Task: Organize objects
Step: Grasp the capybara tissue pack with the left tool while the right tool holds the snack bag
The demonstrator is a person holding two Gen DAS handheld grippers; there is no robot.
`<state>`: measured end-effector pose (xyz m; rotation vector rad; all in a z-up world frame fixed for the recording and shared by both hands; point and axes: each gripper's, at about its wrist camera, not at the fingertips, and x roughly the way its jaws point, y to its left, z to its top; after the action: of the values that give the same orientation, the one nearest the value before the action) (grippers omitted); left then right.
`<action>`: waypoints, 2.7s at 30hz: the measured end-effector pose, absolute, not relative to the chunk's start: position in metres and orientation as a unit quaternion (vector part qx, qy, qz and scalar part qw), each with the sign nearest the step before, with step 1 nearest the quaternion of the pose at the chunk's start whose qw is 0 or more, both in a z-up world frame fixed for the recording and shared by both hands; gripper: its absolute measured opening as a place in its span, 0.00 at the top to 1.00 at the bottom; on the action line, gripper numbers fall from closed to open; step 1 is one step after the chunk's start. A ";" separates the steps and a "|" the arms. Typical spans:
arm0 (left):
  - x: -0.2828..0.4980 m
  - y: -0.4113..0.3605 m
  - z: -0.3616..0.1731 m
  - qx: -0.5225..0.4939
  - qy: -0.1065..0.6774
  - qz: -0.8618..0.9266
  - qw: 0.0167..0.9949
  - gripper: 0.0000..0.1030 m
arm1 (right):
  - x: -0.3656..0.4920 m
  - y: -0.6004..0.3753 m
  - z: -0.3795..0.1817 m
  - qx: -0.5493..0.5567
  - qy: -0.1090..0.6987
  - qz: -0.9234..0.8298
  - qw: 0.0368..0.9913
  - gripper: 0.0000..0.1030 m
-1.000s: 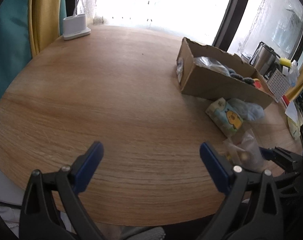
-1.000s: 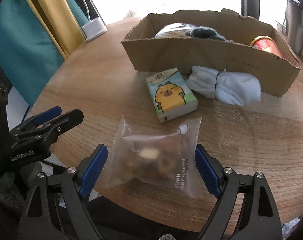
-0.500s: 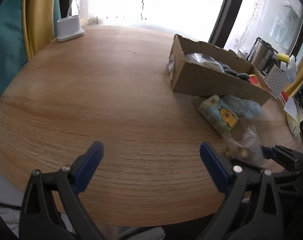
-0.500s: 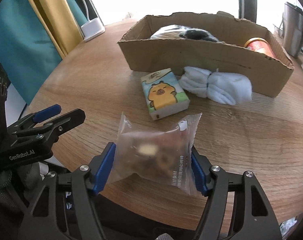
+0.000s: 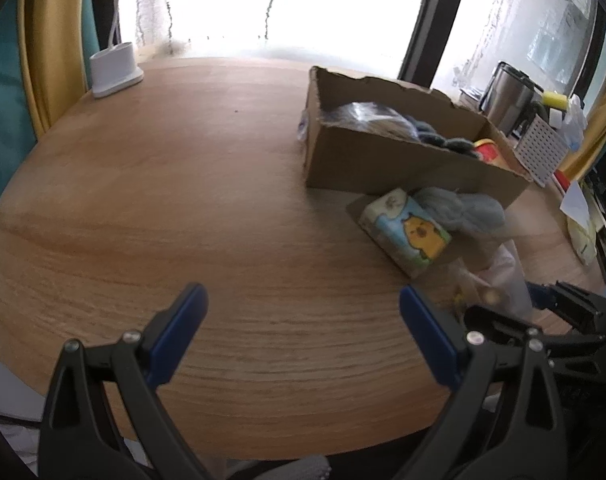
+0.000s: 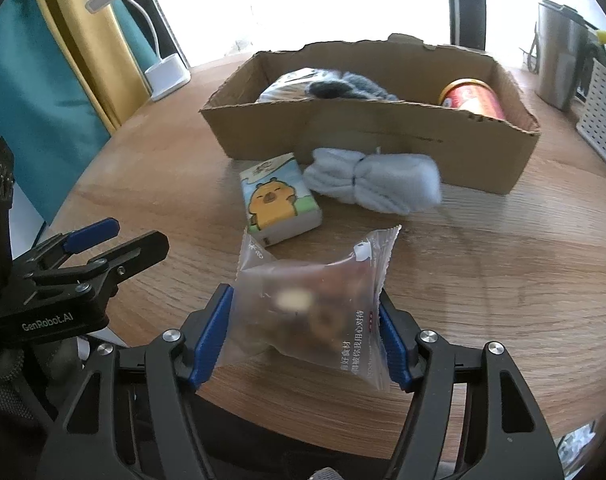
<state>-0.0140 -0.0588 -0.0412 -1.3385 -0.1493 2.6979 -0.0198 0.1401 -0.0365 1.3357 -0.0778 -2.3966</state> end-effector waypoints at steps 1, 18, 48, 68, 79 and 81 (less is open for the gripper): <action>-0.015 -0.055 -0.041 -0.443 -0.047 0.893 0.065 0.05 | -0.020 0.143 -0.036 0.476 -0.029 -0.857 0.196 0.32; -0.028 -0.027 -0.040 -0.447 -0.023 0.891 0.080 0.05 | -0.026 0.180 -0.031 0.466 -0.045 -0.867 0.172 0.32; -0.063 0.022 -0.051 -0.459 0.002 0.883 0.098 0.05 | -0.046 0.219 -0.037 0.467 -0.075 -0.869 0.146 0.32; -0.066 0.002 -0.064 -0.471 0.004 0.880 0.064 0.05 | -0.052 0.221 -0.043 0.472 -0.085 -0.866 0.143 0.32; -0.081 0.004 -0.067 -0.474 0.004 0.877 0.072 0.06 | -0.050 0.225 -0.040 0.469 -0.088 -0.867 0.142 0.32; -0.078 0.008 -0.065 -0.465 0.014 0.882 0.074 0.09 | -0.050 0.226 -0.041 0.469 -0.092 -0.867 0.142 0.32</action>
<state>-0.0776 0.0077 -0.0654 -1.3952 0.0415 2.6471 -0.0498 0.2258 -0.0409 1.3538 -0.2646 -2.5023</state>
